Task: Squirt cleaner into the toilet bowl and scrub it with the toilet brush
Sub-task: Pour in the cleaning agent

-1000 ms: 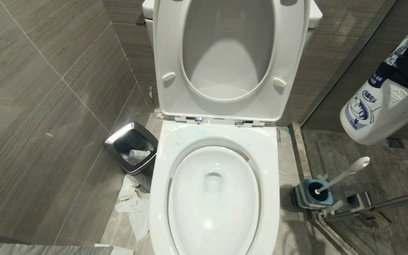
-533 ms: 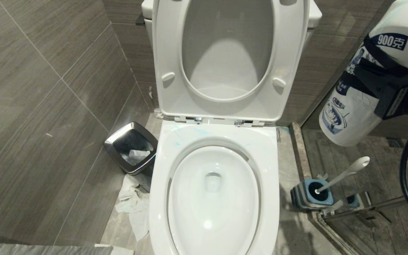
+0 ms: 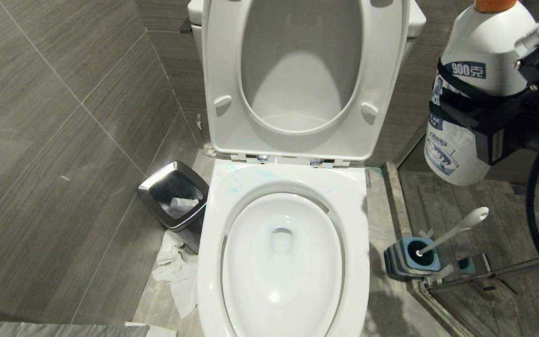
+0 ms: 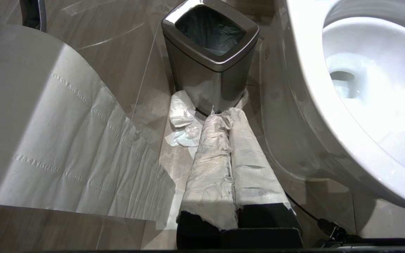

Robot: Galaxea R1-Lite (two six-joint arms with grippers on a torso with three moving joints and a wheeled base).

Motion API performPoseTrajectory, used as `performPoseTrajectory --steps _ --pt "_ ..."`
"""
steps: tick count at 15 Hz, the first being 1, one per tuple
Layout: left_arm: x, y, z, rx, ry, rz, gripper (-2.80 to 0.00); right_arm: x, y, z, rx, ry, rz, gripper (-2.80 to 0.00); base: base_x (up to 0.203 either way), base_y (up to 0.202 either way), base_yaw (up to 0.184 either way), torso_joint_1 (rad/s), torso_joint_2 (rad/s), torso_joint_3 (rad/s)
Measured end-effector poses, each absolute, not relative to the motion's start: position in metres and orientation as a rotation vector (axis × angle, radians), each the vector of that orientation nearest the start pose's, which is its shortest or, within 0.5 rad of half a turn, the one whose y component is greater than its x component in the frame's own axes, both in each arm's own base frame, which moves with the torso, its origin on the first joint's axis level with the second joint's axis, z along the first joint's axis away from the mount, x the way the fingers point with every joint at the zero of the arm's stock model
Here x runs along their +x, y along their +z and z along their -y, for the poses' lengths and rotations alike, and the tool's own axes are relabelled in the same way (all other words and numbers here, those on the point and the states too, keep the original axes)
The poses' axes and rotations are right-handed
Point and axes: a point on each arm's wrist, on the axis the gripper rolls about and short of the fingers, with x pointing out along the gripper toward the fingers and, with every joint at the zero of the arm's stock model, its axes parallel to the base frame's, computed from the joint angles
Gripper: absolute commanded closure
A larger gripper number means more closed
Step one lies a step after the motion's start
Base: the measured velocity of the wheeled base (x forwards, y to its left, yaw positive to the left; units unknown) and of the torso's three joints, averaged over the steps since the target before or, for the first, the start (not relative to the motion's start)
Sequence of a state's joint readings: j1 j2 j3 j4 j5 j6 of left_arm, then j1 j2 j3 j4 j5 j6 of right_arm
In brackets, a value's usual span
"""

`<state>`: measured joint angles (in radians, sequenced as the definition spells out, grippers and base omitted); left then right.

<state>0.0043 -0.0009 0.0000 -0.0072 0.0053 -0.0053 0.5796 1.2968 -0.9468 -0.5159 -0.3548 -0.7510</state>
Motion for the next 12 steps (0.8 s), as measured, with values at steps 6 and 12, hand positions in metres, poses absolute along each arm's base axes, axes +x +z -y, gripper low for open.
performPoseTrajectory --steps 6,12 --pt "-0.023 0.076 0.000 -0.006 0.010 0.008 0.00 0.184 0.319 -0.112 -1.037 0.136 0.234 0.00 0.000 0.000 0.000 0.000 0.00 0.000" --pt "-0.023 0.076 0.000 -0.006 0.010 0.008 0.00 0.195 0.322 -0.121 -1.402 0.094 0.268 0.00 0.000 0.000 0.000 0.000 0.00 0.000"
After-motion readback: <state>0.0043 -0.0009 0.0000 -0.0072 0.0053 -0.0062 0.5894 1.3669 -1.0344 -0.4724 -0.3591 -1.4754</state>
